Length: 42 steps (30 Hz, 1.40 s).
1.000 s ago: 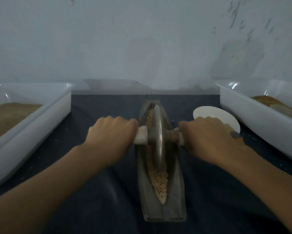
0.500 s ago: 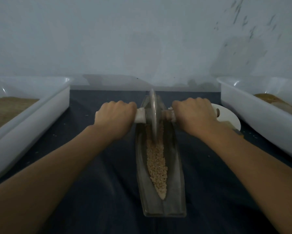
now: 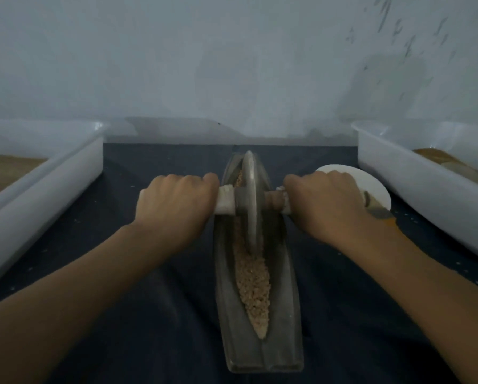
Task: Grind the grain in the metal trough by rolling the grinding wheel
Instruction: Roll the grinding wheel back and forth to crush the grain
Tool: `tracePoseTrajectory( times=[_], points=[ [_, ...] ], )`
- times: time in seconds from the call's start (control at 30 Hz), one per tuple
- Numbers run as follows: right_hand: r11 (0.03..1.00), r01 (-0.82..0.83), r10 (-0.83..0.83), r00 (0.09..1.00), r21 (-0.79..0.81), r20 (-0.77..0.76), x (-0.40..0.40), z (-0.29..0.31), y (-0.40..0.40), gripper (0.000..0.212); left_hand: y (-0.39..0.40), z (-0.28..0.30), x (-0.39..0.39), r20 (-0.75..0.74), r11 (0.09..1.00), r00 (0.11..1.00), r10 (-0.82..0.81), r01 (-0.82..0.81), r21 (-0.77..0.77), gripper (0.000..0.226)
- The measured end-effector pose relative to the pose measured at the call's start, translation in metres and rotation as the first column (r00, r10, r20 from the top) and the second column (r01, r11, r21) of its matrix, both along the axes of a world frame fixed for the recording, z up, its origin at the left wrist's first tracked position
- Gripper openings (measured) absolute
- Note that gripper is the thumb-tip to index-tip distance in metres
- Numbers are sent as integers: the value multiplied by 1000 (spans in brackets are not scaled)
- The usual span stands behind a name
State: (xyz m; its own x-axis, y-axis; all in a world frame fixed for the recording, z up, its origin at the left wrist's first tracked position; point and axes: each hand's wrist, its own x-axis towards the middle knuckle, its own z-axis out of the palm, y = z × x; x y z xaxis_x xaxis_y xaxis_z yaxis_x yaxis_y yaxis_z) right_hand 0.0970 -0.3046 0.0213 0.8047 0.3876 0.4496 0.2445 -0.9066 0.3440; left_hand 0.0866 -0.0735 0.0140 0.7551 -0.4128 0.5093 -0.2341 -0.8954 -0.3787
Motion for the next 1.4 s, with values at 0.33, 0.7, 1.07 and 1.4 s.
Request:
tracePoseTrajectory(
  times=[0.33, 0.7, 1.07, 1.4],
  points=[
    [998, -25, 19, 994, -52, -104, -31, 5, -5, 37, 1, 9, -27, -111, 999, 993, -49, 48, -15, 42],
    [998, 41, -42, 999, -41, -33, 9, 8, 5, 22, 4, -1, 14, -11, 999, 1000, -7, 7, -34, 33],
    [999, -40, 37, 991, -22, -132, -51, -4, -17, 31, 5, 12, -43, -44, 985, 987, -157, 160, 68, 57],
    [999, 41, -43, 997, -29, -71, 18, 10, 7, 25, 0, 0, 22, -54, 998, 998, 41, -44, -54, 29]
  ],
)
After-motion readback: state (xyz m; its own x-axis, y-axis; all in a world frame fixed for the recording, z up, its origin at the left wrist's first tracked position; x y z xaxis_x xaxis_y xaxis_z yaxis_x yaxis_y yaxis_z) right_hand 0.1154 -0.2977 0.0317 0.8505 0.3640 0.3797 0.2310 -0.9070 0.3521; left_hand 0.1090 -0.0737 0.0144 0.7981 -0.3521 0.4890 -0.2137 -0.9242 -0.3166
